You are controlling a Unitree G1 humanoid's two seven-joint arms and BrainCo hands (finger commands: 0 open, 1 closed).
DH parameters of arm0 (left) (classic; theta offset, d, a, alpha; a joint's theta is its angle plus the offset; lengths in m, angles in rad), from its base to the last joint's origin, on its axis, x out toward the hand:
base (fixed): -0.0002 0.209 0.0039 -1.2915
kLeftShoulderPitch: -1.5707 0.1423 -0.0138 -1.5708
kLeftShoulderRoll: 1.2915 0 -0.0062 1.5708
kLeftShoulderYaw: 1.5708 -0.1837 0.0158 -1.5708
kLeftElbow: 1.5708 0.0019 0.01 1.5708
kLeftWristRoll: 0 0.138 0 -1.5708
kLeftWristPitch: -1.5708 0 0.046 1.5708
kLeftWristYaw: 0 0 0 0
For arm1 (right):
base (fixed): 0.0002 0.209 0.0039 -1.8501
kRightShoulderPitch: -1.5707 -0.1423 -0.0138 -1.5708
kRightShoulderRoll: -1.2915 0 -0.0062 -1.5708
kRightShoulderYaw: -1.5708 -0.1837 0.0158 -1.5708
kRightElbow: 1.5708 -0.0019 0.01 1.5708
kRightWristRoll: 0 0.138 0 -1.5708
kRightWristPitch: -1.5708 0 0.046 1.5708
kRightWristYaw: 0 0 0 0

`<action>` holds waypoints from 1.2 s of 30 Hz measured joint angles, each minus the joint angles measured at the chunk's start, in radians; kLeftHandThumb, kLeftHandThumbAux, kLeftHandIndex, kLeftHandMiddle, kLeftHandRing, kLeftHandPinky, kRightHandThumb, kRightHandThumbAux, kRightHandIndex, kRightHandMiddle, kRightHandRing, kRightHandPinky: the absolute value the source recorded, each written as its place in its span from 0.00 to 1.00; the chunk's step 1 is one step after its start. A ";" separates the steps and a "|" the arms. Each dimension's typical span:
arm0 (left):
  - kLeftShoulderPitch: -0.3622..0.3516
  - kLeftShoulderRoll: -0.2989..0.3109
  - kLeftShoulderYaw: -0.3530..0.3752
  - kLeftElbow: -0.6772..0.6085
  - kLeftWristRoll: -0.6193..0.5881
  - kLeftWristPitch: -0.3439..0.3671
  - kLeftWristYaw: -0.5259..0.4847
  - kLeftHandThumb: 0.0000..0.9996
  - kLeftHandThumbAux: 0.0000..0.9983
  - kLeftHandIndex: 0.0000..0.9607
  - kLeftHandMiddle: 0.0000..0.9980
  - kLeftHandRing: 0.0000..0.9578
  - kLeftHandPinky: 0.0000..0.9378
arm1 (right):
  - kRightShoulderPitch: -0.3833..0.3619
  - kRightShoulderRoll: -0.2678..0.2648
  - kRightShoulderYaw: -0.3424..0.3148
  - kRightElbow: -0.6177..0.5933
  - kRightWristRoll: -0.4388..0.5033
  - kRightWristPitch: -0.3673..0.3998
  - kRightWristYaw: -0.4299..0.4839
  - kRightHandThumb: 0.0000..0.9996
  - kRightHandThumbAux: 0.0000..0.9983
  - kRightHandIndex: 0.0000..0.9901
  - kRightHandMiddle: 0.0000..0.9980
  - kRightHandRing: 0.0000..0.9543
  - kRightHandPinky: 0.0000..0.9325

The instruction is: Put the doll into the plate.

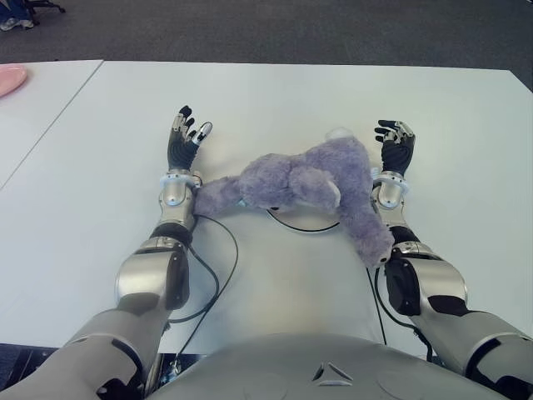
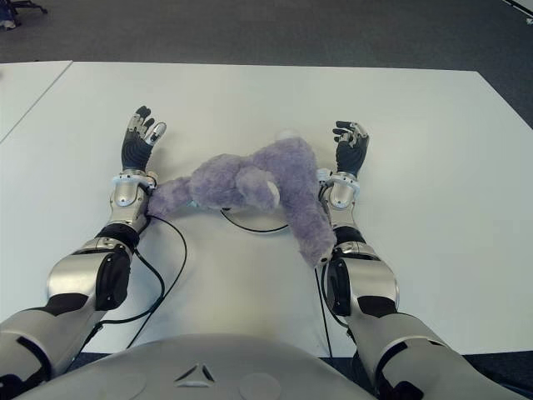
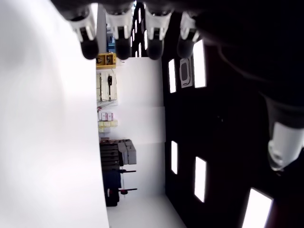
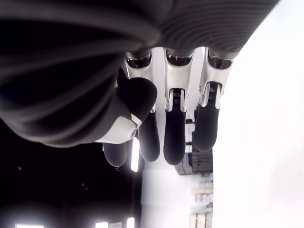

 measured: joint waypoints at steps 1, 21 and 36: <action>0.000 -0.002 0.007 -0.001 -0.004 0.000 -0.005 0.00 0.51 0.00 0.00 0.00 0.00 | 0.000 0.000 0.000 0.000 0.000 0.000 0.000 1.00 0.69 0.45 0.38 0.52 0.40; 0.002 -0.011 0.039 -0.015 -0.017 0.018 -0.037 0.00 0.55 0.02 0.03 0.02 0.03 | 0.000 -0.001 0.000 0.000 0.000 0.000 -0.001 1.00 0.69 0.45 0.37 0.49 0.44; 0.004 -0.011 0.016 -0.016 0.008 0.029 -0.022 0.00 0.70 0.05 0.07 0.06 0.10 | 0.000 -0.001 0.000 0.000 0.000 0.000 -0.001 1.00 0.69 0.44 0.36 0.49 0.44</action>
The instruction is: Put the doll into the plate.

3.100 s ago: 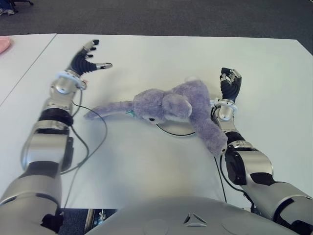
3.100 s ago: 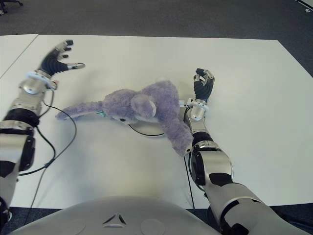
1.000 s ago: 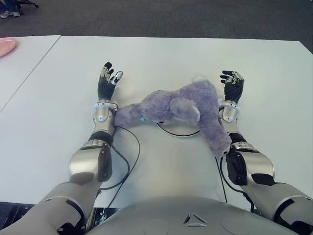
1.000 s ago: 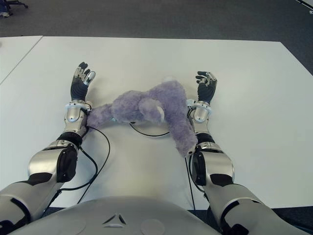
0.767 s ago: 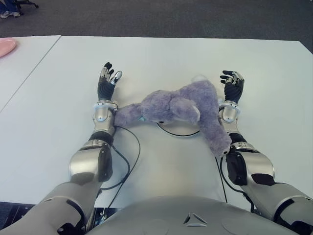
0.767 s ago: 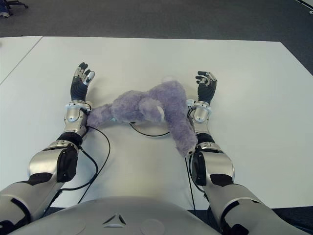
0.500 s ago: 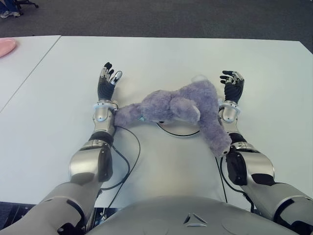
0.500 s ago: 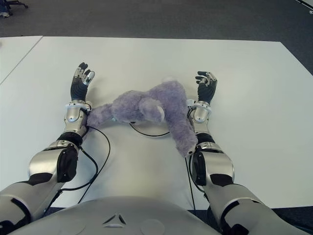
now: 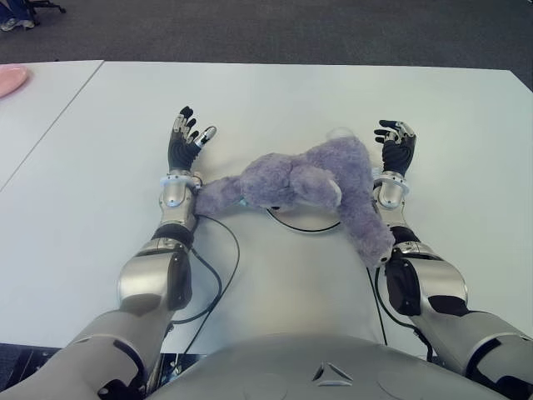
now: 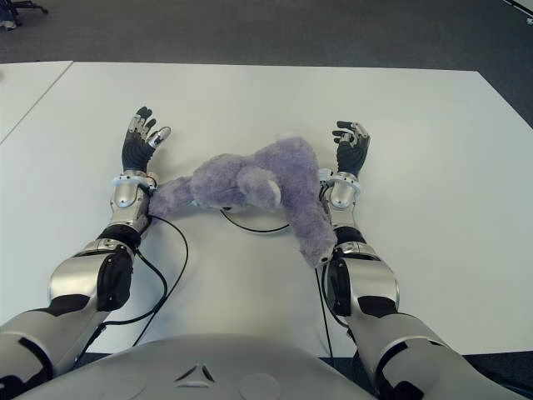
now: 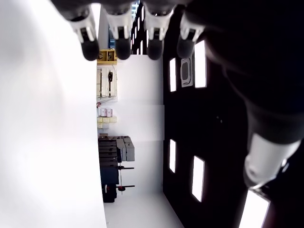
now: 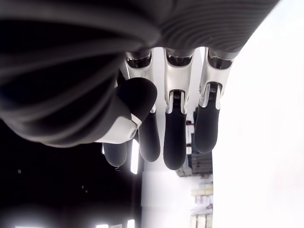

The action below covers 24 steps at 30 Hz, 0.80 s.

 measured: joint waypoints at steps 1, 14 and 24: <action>0.000 0.000 -0.001 0.000 0.002 0.002 0.001 0.00 0.70 0.05 0.07 0.06 0.10 | 0.000 0.000 0.000 0.000 0.000 0.000 0.000 1.00 0.69 0.44 0.36 0.49 0.44; -0.002 0.004 -0.030 -0.006 0.047 0.036 0.058 0.00 0.66 0.06 0.08 0.08 0.11 | 0.001 -0.001 0.000 0.000 0.000 0.000 0.000 0.96 0.67 0.44 0.37 0.49 0.29; -0.002 0.007 -0.050 -0.009 0.076 0.046 0.085 0.00 0.68 0.04 0.07 0.06 0.10 | 0.002 -0.001 0.000 0.000 0.000 0.000 0.001 0.95 0.67 0.44 0.34 0.49 0.28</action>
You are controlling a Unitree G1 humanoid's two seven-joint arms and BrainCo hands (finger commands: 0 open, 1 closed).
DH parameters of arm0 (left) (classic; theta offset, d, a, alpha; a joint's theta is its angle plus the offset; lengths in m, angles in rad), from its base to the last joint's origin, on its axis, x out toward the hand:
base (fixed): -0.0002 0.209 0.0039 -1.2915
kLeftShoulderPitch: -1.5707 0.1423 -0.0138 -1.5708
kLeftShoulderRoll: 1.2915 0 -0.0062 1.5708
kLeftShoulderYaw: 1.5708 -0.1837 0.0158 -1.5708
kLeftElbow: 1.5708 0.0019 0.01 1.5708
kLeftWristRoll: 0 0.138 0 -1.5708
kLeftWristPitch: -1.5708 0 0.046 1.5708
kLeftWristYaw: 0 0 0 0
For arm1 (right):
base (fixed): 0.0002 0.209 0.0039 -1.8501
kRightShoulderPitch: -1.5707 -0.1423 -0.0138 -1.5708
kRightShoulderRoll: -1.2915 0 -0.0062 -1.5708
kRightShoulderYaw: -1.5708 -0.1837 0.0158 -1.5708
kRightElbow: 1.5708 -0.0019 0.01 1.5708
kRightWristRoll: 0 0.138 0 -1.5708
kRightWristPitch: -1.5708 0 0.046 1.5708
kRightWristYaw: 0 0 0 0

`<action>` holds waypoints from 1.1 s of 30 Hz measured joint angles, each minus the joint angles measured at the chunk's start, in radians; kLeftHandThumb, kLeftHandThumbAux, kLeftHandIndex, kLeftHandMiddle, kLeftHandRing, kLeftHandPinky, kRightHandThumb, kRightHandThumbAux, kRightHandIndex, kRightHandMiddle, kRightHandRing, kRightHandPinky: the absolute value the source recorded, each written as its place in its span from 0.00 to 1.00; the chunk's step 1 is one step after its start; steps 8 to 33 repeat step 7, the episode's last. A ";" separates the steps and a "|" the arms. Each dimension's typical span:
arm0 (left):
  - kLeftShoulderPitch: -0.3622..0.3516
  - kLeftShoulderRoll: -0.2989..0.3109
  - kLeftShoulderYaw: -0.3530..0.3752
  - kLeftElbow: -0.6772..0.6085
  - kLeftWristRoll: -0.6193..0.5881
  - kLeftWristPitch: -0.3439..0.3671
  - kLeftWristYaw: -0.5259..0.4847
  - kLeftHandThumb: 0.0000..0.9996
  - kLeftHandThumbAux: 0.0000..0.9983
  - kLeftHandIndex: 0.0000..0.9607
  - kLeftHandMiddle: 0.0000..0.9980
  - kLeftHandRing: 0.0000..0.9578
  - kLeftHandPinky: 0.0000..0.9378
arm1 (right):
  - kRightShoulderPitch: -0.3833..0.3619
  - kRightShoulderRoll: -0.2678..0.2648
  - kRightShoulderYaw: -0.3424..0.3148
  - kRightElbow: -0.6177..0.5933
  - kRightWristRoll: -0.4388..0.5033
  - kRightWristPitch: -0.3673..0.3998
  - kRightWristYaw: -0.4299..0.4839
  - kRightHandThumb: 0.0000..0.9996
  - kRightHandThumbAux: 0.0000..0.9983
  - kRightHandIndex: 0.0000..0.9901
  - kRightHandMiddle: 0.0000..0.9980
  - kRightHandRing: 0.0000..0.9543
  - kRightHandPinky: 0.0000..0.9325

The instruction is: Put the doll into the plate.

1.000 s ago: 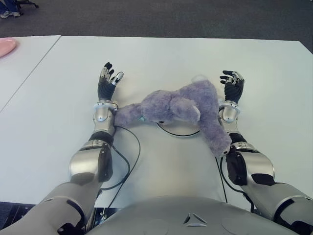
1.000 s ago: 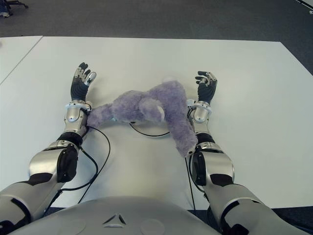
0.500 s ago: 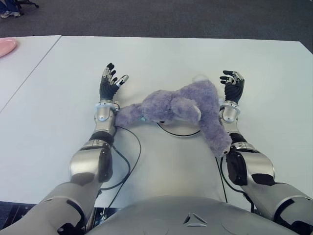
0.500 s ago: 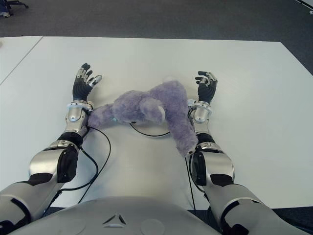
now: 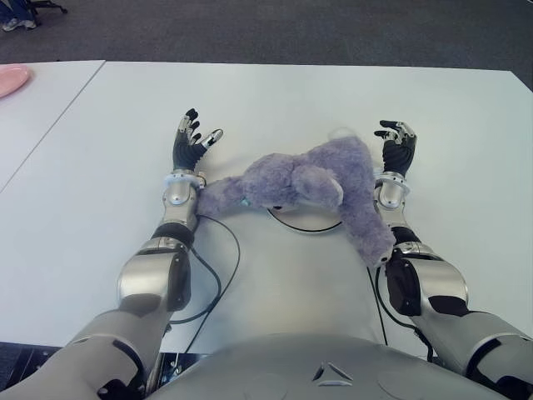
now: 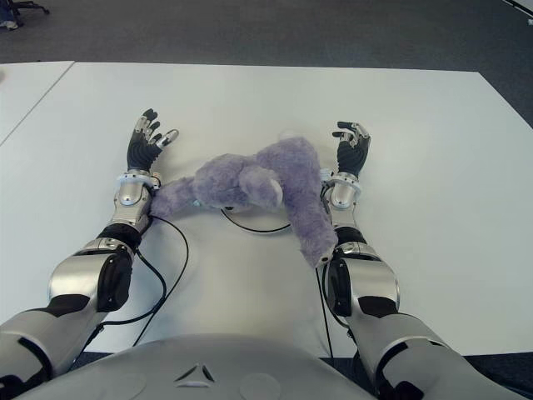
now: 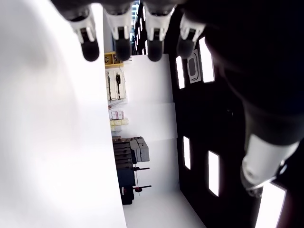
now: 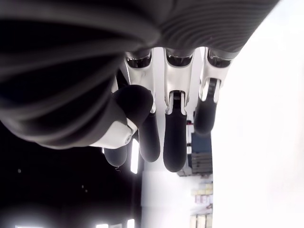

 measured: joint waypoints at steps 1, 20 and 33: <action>0.000 0.000 0.000 0.000 0.000 0.000 0.000 0.00 0.69 0.04 0.07 0.06 0.10 | 0.000 0.000 0.000 0.000 0.000 0.000 0.001 0.95 0.67 0.44 0.34 0.49 0.28; 0.000 0.000 0.002 -0.001 0.000 -0.001 0.000 0.00 0.74 0.03 0.04 0.04 0.07 | 0.000 0.000 0.000 0.000 0.000 0.002 0.006 0.95 0.68 0.44 0.32 0.48 0.24; 0.000 0.000 0.002 -0.001 0.000 -0.001 0.000 0.00 0.74 0.03 0.04 0.04 0.07 | 0.000 0.000 0.000 0.000 0.000 0.002 0.006 0.95 0.68 0.44 0.32 0.48 0.24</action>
